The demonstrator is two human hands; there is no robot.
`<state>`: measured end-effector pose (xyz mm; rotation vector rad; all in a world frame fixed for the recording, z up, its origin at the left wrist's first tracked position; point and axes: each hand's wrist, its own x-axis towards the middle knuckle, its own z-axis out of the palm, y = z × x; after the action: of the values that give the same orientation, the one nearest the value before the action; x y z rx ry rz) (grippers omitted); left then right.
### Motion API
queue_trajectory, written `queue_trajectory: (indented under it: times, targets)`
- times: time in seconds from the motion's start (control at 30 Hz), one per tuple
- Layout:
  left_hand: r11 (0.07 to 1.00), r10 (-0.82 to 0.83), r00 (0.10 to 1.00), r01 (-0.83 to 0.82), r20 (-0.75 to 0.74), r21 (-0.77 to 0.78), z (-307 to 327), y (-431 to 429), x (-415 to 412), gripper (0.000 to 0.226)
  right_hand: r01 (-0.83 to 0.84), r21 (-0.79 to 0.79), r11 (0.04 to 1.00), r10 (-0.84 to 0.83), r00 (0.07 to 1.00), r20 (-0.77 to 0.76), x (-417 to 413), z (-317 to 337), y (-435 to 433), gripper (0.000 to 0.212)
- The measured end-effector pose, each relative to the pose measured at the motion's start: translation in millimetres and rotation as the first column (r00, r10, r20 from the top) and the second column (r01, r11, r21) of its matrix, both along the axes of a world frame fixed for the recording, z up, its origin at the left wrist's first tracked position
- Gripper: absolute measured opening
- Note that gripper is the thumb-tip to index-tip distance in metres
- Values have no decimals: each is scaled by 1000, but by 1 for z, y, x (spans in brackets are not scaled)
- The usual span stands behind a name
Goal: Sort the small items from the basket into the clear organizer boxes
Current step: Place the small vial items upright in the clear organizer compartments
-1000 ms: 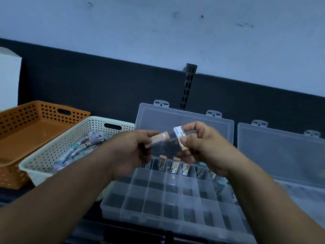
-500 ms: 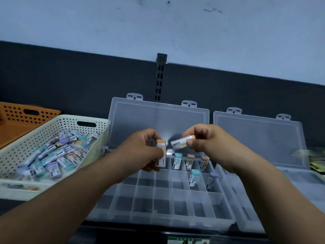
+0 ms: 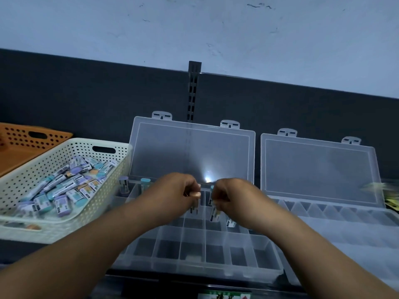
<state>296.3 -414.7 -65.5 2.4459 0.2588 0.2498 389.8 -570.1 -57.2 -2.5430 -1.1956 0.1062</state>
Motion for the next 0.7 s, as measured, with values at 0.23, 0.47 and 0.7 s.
queue_trajectory:
  times: [0.23,0.47,0.7]
  targets:
    - [994,5,998,1,-57,105,-15,-2,9,6,-23,-20,1000,24,998,60,4,-20,3,10]
    - [978,27,997,-12,-68,207,-20,-6,10,6,-12,-30,999,14,997,74,1,-23,3,11]
    - [971,47,997,-31,-61,236,-18,-9,7,12,-13,-34,999,16,995,95,-4,-20,-1,15]
